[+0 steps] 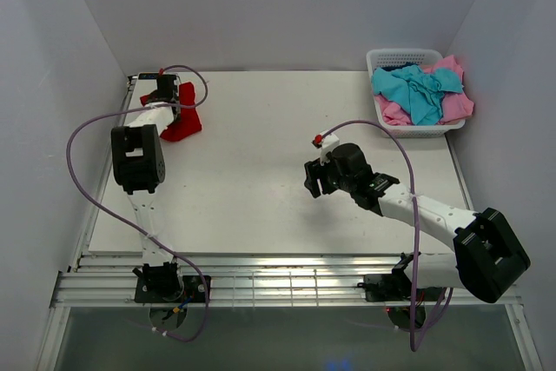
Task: Fold and stack the t-shirts
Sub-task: Neatly place the folded tshirt to the corner
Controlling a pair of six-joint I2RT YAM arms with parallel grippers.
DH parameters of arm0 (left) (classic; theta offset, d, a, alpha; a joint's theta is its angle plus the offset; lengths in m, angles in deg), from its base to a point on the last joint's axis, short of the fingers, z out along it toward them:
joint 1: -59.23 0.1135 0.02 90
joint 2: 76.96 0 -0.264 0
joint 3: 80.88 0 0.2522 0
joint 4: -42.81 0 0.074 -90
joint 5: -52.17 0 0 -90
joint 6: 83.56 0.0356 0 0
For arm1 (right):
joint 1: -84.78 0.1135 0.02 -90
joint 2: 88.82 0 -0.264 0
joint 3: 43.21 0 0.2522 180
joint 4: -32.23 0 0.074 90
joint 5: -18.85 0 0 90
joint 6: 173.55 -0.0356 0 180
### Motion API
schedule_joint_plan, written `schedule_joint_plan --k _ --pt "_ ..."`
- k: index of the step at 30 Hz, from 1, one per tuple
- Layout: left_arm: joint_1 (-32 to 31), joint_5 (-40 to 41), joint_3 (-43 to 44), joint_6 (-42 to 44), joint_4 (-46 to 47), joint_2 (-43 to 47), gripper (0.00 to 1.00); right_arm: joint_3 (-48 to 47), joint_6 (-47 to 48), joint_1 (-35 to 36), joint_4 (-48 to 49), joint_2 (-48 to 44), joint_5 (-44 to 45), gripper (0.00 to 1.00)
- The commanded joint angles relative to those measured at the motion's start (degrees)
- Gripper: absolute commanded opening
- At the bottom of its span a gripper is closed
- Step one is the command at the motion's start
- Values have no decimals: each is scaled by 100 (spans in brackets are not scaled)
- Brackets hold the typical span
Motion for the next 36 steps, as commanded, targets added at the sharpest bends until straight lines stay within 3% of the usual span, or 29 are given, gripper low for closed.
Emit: schedule_joint_plan --k 1,13,16,17,21,24,26,30,33,36 --pt "211 329 213 367 -234 185 7 46 -33 13 246 -86 -75 69" --pt "378 1286 511 428 126 63 9 134 -41 13 123 -199 -40 69" --pt "387 1523 843 499 302 -60 14 160 -94 13 79 -279 -14 69" --pt "378 1611 959 534 380 -104 17 169 -112 13 44 -314 -5 69" --pt "378 2426 1460 858 819 -288 76 169 -182 13 -62 -445 -40 70" --pt "378 2894 1593 1157 1250 -306 85 222 -226 13 -114 -560 -14 70" --pt "370 3368 1418 1280 1645 -132 98 257 -244 13 -158 -612 4 71" --pt "291 3765 1171 1405 2130 333 98 336 -296 13 -158 -761 -14 71" --pt "-183 3477 995 1062 1850 930 98 354 -401 22 -123 -911 -22 70" --pt "-1140 2792 724 485 1315 1388 98 319 -516 31 -132 -1096 144 67"
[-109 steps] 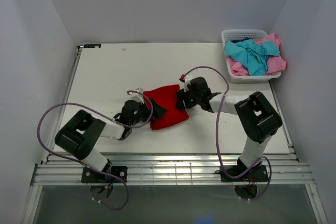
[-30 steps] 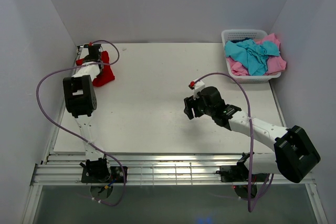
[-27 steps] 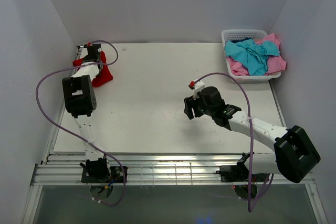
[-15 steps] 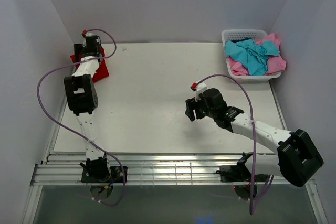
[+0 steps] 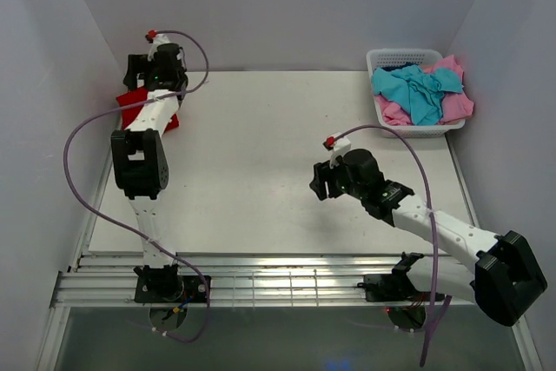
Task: Fold and stack the t-shirts
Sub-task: Neatly place the folded tshirt to the corner
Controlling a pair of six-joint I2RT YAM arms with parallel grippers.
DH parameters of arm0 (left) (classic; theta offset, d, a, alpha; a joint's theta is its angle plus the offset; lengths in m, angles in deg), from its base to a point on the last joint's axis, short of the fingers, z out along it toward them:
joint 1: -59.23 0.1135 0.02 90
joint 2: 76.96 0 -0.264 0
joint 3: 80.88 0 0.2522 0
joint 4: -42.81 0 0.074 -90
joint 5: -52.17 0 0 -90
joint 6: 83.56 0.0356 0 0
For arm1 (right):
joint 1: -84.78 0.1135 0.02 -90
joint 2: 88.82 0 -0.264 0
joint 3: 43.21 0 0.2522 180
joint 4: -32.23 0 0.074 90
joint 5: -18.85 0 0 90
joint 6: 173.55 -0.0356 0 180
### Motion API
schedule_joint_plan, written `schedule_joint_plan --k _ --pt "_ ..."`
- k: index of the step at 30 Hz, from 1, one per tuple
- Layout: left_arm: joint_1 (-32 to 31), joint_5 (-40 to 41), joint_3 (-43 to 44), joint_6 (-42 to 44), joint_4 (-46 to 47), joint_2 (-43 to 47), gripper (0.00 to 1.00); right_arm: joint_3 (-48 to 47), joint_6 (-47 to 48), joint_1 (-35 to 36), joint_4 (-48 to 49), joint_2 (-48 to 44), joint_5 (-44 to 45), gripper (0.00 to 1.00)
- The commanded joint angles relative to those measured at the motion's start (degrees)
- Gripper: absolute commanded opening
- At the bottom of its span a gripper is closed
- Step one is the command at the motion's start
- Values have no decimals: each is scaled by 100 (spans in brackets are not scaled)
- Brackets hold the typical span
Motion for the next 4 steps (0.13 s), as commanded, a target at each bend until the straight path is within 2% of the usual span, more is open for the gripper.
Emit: schedule_joint_plan --k 1,2,3,4 --pt "-1435 -763 -215 -788 -561 1437 98 -46 -221 40 60 -329 153 63" --pt "-1613 -1227 -337 -1129 -704 1605 98 -64 -265 40 60 -477 258 61" --pt "-1728 -1536 -643 -2029 -862 1798 98 -73 -291 48 60 -548 372 60" --pt "-1869 -1904 -855 -2499 -1089 2218 98 -160 -370 48 -175 -627 504 60"
